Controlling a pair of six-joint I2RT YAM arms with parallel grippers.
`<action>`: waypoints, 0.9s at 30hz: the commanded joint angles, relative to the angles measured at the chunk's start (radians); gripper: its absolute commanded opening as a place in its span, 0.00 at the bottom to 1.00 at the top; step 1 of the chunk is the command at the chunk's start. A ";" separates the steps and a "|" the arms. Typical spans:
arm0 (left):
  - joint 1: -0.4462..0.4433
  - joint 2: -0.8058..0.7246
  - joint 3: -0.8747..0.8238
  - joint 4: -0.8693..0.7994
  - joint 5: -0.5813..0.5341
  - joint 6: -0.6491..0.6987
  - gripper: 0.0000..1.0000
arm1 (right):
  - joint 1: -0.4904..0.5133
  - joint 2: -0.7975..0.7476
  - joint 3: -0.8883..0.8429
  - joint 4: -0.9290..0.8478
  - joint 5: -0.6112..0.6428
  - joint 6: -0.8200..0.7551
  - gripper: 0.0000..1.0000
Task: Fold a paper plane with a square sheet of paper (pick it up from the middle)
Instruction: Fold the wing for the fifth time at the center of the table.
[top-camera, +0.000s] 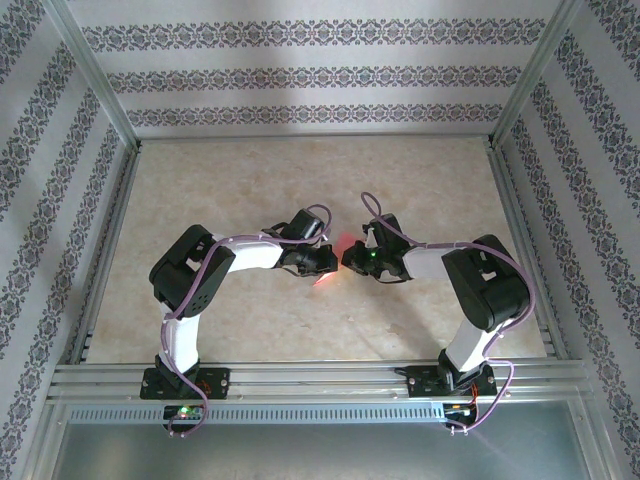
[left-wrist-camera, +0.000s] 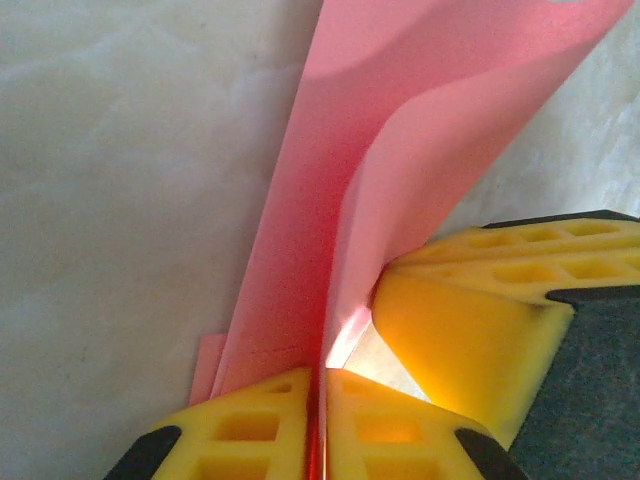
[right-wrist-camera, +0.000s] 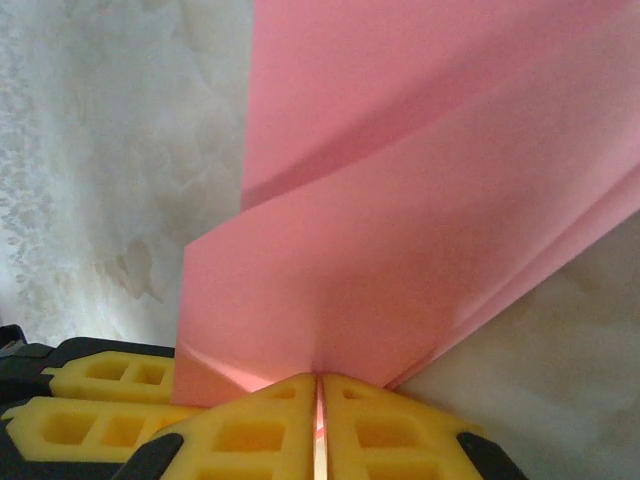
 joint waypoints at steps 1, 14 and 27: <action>0.007 0.042 -0.008 -0.098 -0.015 -0.004 0.12 | -0.013 0.013 0.007 -0.038 0.036 0.015 0.12; 0.014 0.016 -0.016 -0.090 -0.003 -0.013 0.16 | -0.023 0.026 0.058 -0.218 0.131 -0.003 0.12; 0.025 -0.014 -0.037 -0.064 0.003 -0.037 0.15 | -0.025 0.090 0.115 -0.260 0.122 -0.035 0.11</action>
